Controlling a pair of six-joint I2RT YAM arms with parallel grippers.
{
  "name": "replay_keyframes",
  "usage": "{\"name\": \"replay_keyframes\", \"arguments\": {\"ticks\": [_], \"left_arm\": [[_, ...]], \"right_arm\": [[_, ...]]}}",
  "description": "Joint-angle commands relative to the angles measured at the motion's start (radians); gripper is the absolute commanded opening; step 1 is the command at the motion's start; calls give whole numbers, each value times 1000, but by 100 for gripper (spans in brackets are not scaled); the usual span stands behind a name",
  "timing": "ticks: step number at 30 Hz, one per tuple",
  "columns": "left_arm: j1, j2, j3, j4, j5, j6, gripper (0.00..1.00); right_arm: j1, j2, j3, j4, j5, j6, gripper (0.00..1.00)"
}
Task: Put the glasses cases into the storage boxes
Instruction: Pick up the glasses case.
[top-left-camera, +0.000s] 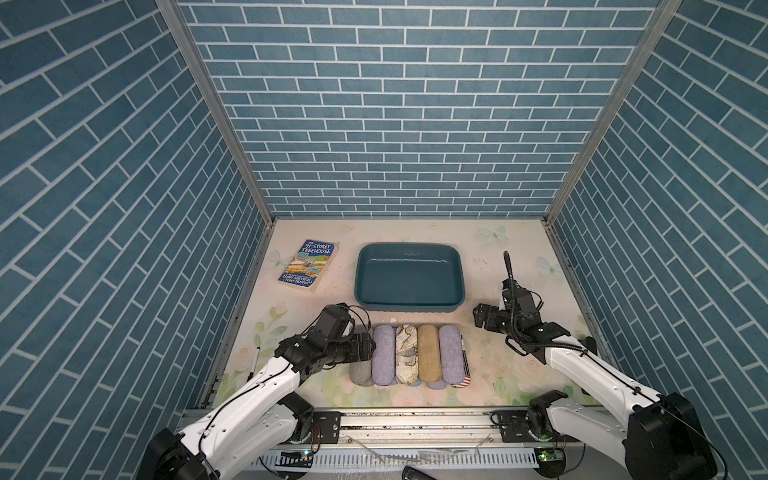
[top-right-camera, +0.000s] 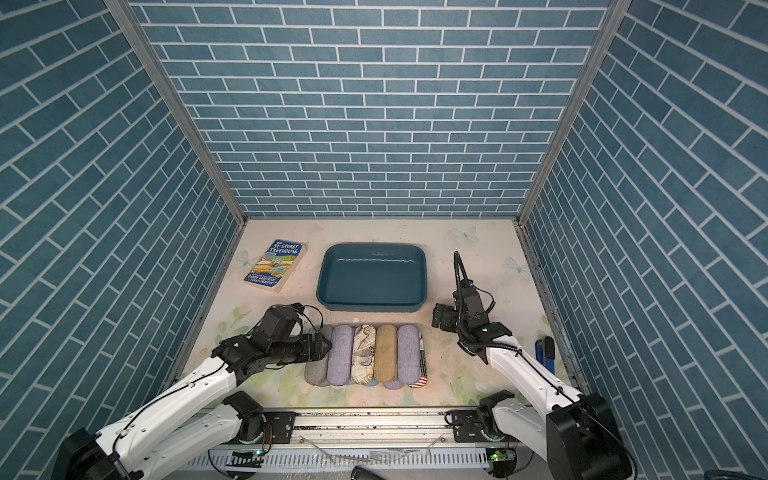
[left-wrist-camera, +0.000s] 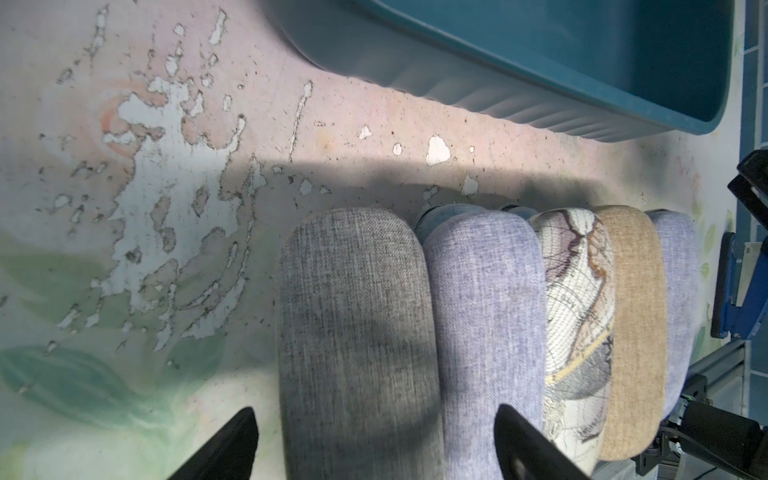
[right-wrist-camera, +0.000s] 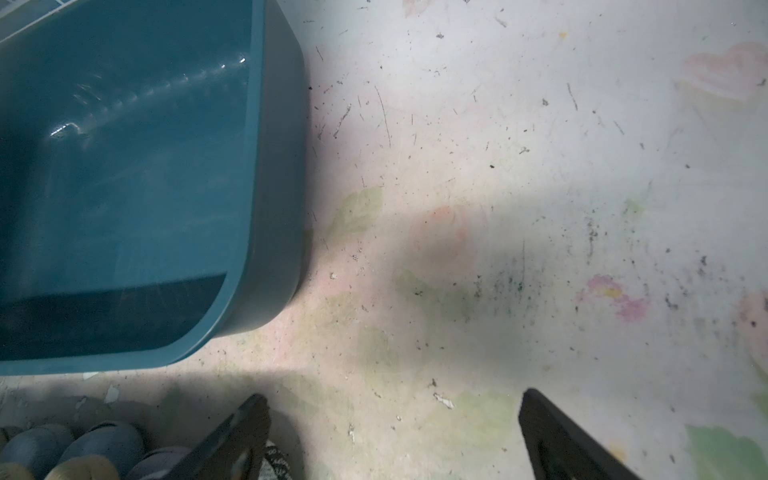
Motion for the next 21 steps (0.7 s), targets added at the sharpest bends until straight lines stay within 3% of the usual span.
{"name": "replay_keyframes", "arguments": {"ticks": [1, 7, 21], "left_arm": [[-10, 26, 1, -8, -25, 21, 89], [-16, 37, 11, -23, -70, 26, 80], [-66, 113, 36, 3, -120, 35, 77]], "right_arm": [[4, 7, -17, 18, -2, 35, 95], [4, 0, -39, 30, 1, 47, 94], [4, 45, -60, 61, -5, 53, 94]]}}
